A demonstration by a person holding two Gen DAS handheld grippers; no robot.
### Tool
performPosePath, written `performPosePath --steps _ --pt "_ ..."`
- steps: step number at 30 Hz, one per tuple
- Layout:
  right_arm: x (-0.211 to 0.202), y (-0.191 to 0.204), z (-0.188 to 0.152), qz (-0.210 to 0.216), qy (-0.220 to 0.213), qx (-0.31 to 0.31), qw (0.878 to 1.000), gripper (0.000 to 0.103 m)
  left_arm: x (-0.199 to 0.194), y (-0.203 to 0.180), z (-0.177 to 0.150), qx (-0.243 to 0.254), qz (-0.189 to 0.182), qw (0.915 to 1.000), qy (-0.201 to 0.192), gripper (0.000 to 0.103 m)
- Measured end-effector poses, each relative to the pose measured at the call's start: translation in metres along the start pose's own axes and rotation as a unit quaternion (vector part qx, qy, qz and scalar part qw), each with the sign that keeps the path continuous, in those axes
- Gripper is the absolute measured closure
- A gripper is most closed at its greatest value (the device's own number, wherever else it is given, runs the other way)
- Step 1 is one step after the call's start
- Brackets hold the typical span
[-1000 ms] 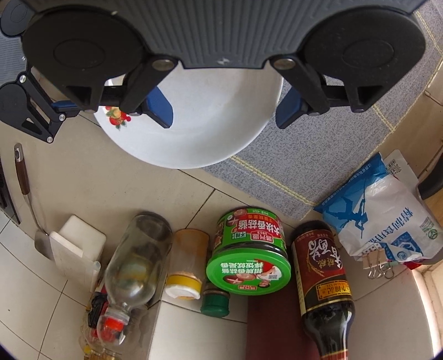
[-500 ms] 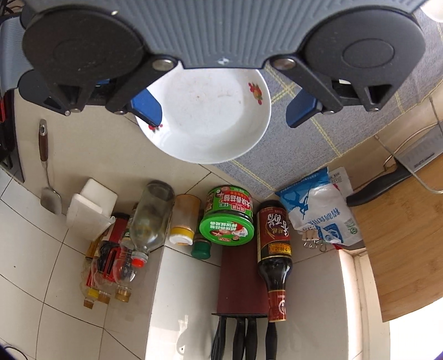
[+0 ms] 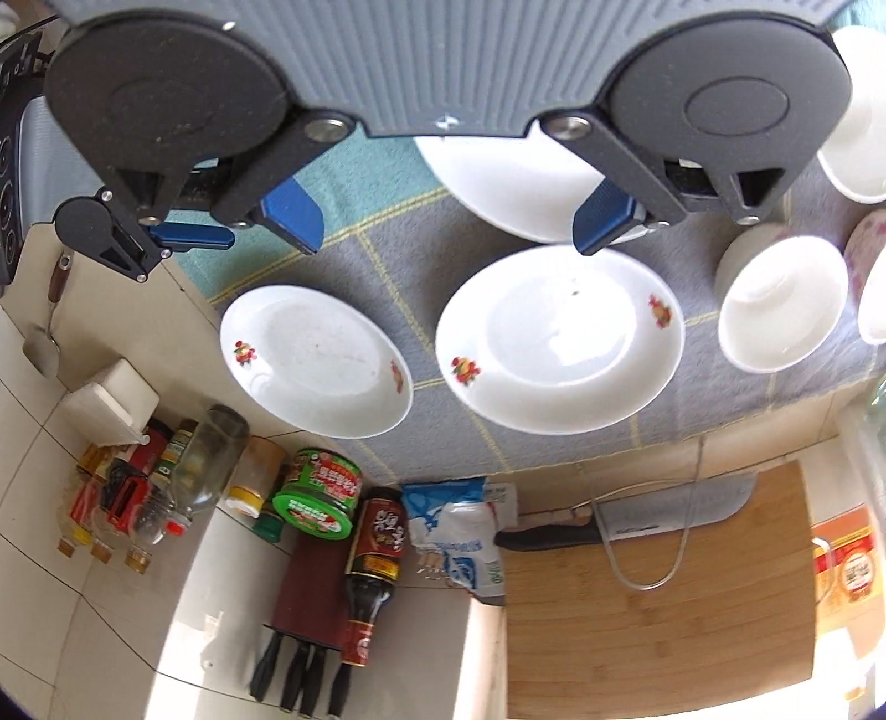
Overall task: Organize plates and bowls
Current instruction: 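Lower the plate onto the mat, open the left gripper and withdraw, then reach the right gripper to the brown-stained plate and grasp its rim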
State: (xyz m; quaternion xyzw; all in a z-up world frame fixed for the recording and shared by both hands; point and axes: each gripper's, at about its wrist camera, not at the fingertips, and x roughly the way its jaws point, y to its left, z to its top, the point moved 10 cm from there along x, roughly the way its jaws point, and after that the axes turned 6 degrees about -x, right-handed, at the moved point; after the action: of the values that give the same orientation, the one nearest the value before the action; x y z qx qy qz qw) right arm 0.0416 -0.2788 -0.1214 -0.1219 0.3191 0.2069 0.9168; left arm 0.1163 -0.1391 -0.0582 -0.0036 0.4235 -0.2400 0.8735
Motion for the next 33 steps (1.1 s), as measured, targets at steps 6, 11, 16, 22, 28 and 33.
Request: performPosePath --steps 6,11,16,22,28,33 --pt "0.008 0.024 -0.001 0.031 0.006 -0.028 0.999 0.0 -0.026 0.034 -0.041 -0.08 0.036 0.996 -0.019 0.007" --pt "0.013 0.035 0.001 0.051 0.006 -0.029 0.998 0.0 -0.043 0.055 -0.066 -0.117 0.064 0.9903 -0.04 0.007" --pt "0.015 0.038 0.011 0.064 -0.002 -0.005 0.998 0.0 -0.054 0.078 -0.098 -0.149 0.078 0.9855 -0.024 0.007" --pt "0.022 0.042 0.031 0.065 -0.008 0.025 0.998 0.0 -0.051 0.089 -0.128 -0.096 0.087 0.9915 0.013 0.007" --pt "0.033 0.051 0.043 0.047 0.007 0.053 0.997 0.0 -0.042 0.092 -0.133 -0.003 0.074 0.9969 0.028 0.007" --pt "0.04 0.056 0.045 0.032 0.025 0.086 0.995 0.0 -0.026 0.093 -0.133 0.066 0.039 0.996 0.045 0.007"
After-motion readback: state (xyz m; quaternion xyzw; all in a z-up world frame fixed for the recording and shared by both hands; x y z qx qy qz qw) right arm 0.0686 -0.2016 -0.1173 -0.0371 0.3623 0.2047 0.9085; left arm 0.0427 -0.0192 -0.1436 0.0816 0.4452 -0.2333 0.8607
